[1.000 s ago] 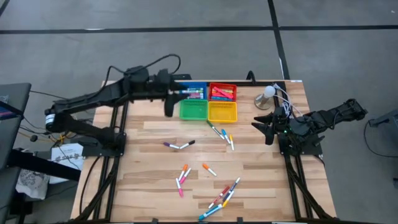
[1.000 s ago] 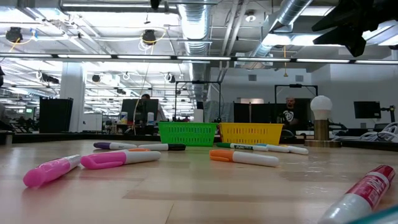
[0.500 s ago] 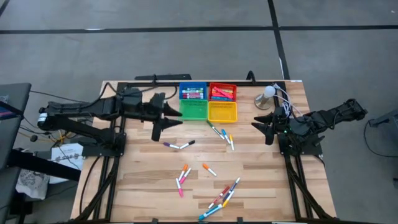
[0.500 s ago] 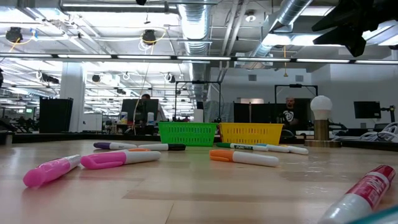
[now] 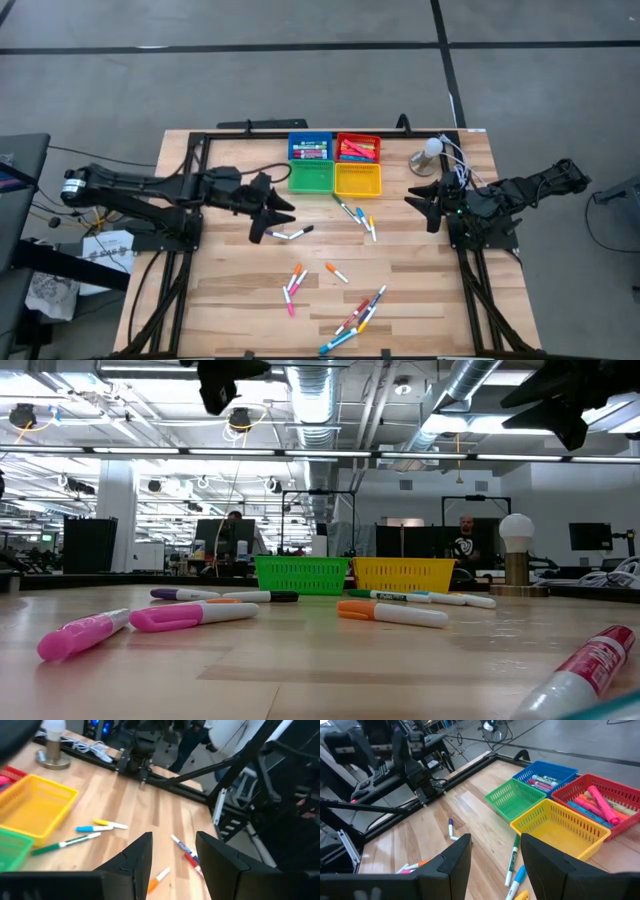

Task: Pick & Place Markers
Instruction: Put the dark blue highlighter in the yellow bin

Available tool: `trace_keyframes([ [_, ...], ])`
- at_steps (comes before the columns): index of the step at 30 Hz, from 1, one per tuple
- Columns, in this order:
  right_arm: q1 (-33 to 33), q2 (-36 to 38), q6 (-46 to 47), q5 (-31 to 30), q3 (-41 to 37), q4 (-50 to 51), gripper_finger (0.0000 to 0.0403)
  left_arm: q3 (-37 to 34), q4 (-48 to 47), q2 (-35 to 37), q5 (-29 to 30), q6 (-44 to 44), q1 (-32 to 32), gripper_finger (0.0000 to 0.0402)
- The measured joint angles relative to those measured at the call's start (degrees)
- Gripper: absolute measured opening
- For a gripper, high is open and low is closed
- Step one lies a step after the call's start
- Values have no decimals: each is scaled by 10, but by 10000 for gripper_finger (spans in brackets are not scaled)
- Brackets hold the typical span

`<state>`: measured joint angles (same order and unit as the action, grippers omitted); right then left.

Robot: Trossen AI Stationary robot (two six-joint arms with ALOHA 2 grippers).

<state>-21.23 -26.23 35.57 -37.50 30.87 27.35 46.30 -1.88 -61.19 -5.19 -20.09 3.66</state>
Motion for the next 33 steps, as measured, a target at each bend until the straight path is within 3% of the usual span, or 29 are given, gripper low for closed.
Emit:
trace_keyframes([
  [9, 0, 0, 0, 5, 0, -10, 162, -134, 153, 0, 23, -62, 16, 150],
  [15, 0, -19, -9, 88, 0, -62, 162, -188, 199, 0, 24, -97, 17, 150],
  [22, -8, -139, -25, 272, 1, -162, 162, -205, 204, 0, 24, -98, 17, 150],
  [33, -46, -349, -68, 398, 141, -71, 162, -205, 204, 0, 24, -98, 17, 150],
])
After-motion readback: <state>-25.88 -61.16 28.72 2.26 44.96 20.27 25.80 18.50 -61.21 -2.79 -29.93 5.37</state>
